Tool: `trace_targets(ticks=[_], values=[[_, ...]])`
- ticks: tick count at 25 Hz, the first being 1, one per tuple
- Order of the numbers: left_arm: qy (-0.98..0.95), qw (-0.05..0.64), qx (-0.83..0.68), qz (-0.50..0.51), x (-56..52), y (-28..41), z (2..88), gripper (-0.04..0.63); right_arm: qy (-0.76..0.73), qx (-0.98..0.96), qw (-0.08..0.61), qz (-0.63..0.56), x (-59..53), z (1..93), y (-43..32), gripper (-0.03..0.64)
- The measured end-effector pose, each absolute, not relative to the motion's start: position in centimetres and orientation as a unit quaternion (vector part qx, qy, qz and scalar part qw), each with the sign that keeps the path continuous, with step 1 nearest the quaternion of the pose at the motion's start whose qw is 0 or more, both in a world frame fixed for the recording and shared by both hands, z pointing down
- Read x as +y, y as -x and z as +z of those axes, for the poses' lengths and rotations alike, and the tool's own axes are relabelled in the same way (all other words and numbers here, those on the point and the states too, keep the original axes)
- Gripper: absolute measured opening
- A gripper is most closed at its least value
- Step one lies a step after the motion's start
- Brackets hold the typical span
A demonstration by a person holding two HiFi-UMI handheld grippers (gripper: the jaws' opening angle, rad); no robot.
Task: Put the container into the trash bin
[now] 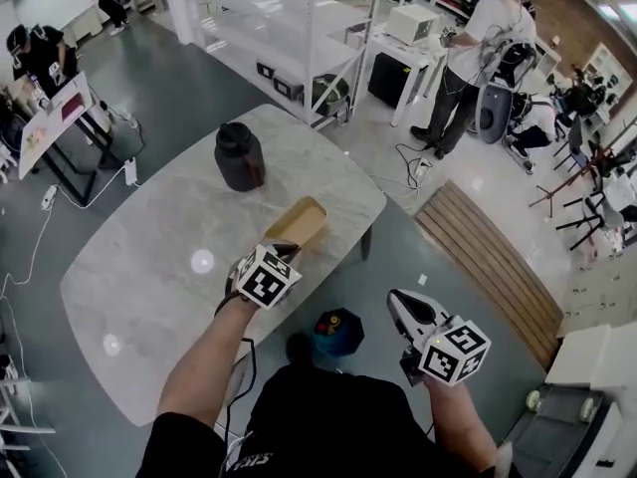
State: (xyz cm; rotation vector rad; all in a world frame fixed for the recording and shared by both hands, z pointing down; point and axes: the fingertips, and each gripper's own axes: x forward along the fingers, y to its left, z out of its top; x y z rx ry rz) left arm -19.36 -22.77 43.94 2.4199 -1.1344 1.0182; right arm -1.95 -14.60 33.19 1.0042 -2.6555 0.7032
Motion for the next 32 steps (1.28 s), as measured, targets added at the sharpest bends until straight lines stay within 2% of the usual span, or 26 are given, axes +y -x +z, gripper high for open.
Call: trace_targets(ticks=[5, 10, 18, 25, 32], values=[[-0.836, 0.137, -0.405, 0.344, -18.2, 16.5, 41.5, 0.023, -0.328, -0.909, 0.094, 0.239, -11.8, 32.8, -0.7, -0.006], [-0.839, 0.143, -0.407, 0.332, -12.5, 11.1, 41.9, 0.023, -0.337, -0.909, 0.111, 0.219, -7.6, 34.3, -4.8, -0.006], [-0.842, 0.177, -0.397, 0.321, -5.5, 3.9, 42.9, 0.023, -0.340, -0.895, 0.114, 0.263, -1.5, 37.0, -9.5, -0.006], [-0.852, 0.197, -0.358, 0.327, -3.5, 1.8, 45.0, 0.023, -0.368, -0.879, 0.115, 0.279, -0.4, 37.9, -10.6, -0.006], [-0.849, 0.224, -0.319, 0.357, -3.0, 1.4, 50.8, 0.023, -0.340, -0.874, 0.142, 0.316, 0.0, 42.2, -7.7, -0.006]])
